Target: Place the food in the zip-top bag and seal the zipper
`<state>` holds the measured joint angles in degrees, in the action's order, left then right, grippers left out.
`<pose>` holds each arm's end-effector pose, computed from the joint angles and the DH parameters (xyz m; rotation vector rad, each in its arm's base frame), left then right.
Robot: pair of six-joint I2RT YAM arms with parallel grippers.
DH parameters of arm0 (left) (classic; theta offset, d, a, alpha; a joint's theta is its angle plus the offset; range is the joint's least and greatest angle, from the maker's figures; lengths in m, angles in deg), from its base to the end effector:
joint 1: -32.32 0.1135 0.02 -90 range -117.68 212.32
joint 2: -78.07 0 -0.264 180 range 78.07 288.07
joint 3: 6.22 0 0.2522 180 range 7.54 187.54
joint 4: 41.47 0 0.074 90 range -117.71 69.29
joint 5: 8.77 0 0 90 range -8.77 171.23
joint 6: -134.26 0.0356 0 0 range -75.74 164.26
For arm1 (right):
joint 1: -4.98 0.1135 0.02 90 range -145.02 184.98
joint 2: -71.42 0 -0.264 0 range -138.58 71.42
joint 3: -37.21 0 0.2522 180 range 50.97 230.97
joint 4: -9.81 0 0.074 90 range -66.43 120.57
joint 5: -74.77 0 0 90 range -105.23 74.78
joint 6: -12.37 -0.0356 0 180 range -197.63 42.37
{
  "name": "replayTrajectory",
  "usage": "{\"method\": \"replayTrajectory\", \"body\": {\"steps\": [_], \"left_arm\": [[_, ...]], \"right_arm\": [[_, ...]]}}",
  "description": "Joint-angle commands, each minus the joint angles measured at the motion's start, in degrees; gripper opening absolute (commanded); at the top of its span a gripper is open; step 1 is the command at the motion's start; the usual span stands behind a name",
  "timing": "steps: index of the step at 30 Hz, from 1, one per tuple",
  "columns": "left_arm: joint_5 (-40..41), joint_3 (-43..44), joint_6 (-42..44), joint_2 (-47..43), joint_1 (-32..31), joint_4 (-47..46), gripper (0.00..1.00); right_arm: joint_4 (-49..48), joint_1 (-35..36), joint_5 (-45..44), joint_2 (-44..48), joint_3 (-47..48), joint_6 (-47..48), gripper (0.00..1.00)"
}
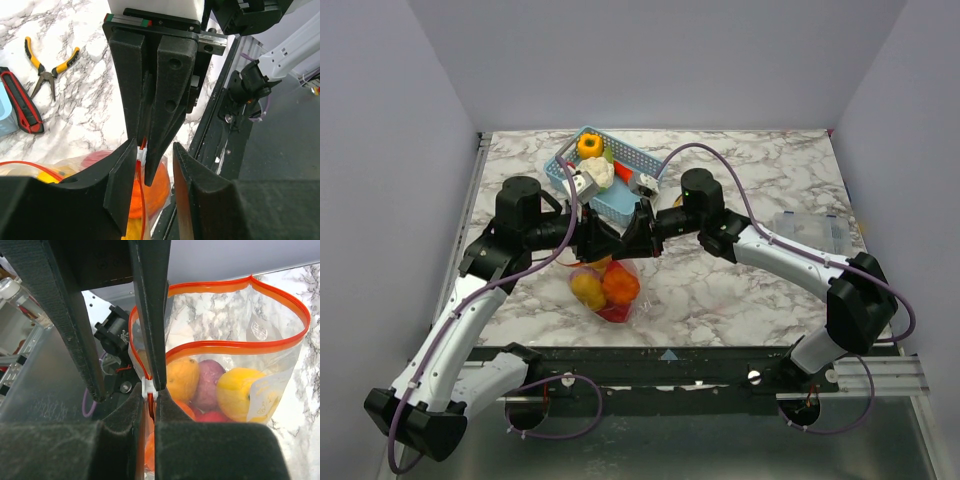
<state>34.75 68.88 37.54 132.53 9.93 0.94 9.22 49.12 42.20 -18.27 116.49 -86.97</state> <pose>0.1696 -0.0978 0.3807 0.8107 1.8161 -1.1189 0.2363 0.2711 0.3160 -1.2913 1.4263 1.5166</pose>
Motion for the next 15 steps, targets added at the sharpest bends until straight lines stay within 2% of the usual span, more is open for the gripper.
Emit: {"method": "replayTrajectory", "body": {"steps": [1, 10, 15], "left_arm": [[2.4, -1.3, 0.7, 0.2, 0.0, 0.9, 0.37], [1.1, -3.7, -0.6, -0.8, 1.8, -1.1, 0.38], [-0.4, -4.6, -1.5, -0.9, 1.8, -3.6, 0.26]], "right_arm": [[-0.6, -0.2, 2.3, 1.5, 1.7, 0.7, 0.0], [0.2, -0.2, 2.9, 1.4, 2.0, 1.0, 0.0], [0.3, -0.2, 3.5, 0.9, 2.1, 1.1, 0.0]]}}
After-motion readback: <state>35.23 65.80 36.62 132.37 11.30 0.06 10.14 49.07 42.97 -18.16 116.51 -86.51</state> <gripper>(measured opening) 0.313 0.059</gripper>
